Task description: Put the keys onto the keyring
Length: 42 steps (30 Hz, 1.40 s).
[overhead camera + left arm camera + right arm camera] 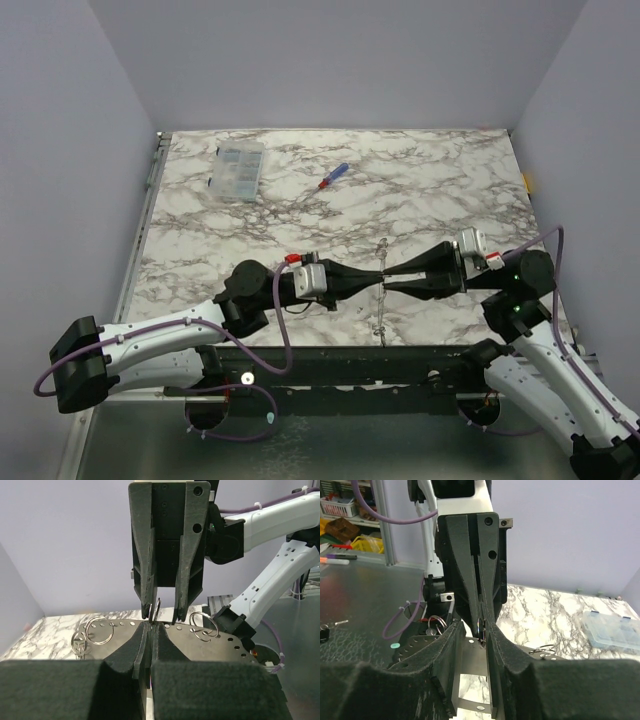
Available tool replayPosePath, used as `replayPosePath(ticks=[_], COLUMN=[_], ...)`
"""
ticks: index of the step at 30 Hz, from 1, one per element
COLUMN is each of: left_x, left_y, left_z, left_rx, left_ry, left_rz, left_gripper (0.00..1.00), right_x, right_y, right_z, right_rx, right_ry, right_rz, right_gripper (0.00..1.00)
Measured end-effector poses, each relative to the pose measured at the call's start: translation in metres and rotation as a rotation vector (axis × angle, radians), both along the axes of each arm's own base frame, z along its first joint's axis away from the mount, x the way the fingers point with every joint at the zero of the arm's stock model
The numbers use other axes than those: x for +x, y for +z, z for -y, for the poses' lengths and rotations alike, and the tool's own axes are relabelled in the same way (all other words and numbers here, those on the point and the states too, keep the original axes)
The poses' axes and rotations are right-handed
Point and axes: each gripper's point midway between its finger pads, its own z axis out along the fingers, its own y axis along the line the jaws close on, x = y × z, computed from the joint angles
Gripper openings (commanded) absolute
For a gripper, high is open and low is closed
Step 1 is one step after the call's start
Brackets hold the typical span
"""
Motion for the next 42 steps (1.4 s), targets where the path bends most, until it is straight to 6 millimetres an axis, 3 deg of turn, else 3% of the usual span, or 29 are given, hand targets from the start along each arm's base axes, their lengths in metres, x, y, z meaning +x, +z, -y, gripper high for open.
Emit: replayPosePath(ticks=[7,16,23,28,31,42], left_x=[0.005,0.015,0.021,0.023,0.025,0.025], left_y=[-0.003,-0.027,-0.047,-0.062,-0.072,-0.083], left_z=[0.0,0.002,0.002,0.005,0.006,0.006], left_rx=[0.011,0.102,0.182,0.239,0.272,0.309], left_ry=[0.029,0.08,0.111,0.111,0.111,0.11], left_rz=[0.004,0.015,0.014,0.009,0.003,-0.006], left_gripper=[0.0,0.0,0.0,0.0,0.0,0.0], right_x=[0.003,0.019,0.032,0.035,0.034,0.035], right_y=[0.0,0.016,-0.02,-0.043,-0.048,-0.06], right_z=[0.001,0.006,0.019,0.027,0.027,0.019], right_rx=[-0.049,-0.168,-0.328,-0.415,-0.443,-0.497], right_ry=[-0.022,-0.124,-0.233,-0.271,-0.263,-0.224], right_rz=[-0.002,0.021,-0.069,-0.087,-0.091,-0.109], right_gripper=[0.49,0.58,0.59,0.54,0.48,0.48])
